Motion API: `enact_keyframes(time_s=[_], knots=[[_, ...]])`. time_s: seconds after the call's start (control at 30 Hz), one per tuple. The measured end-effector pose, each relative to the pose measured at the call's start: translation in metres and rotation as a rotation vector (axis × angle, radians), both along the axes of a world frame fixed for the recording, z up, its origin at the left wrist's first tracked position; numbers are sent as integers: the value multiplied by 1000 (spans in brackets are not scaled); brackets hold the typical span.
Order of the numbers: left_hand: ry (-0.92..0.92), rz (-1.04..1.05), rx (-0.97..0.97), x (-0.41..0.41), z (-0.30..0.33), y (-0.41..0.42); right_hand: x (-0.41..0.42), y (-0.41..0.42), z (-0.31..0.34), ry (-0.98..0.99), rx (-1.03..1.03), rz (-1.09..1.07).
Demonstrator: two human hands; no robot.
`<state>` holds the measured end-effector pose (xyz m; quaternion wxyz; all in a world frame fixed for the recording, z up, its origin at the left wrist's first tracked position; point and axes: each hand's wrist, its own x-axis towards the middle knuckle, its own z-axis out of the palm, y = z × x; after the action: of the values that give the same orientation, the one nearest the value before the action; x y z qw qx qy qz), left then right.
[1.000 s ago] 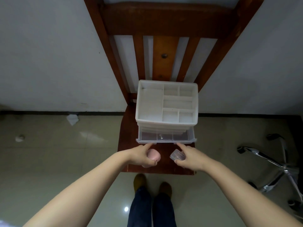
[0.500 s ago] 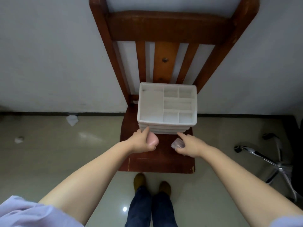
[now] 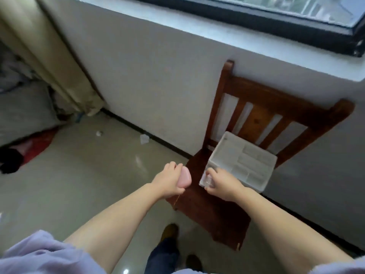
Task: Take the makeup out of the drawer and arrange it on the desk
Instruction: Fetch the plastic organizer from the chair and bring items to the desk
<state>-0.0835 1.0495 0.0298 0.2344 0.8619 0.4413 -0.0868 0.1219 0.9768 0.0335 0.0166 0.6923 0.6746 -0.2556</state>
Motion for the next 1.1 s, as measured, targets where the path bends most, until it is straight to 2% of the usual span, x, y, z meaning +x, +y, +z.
enact_keyframes(time_s=[0.2, 0.4, 0.53, 0.57, 0.67, 0.77, 1.1], knots=[[-39, 340, 108, -71, 23, -57, -63, 6, 27, 0, 156, 256], [-21, 680, 159, -158, 26, -144, -165, -7, 37, 24, 232, 565], [-23, 971, 155, -230, 26, -222, -253, -39, 38, -11, 353, 960], [-17, 1035, 156, -248, 27, -244, -275, -52, 40, -1, 374, 1041], [1, 1228, 140, -297, 27, -322, -341, -100, 38, 10, 259, 1211], [-13, 1418, 113, -341, 26, -412, -408, -158, 32, 48, 160, 1299], [74, 1803, 125, -482, 37, -706, -630, -401, 26, 105, 186, 1670]])
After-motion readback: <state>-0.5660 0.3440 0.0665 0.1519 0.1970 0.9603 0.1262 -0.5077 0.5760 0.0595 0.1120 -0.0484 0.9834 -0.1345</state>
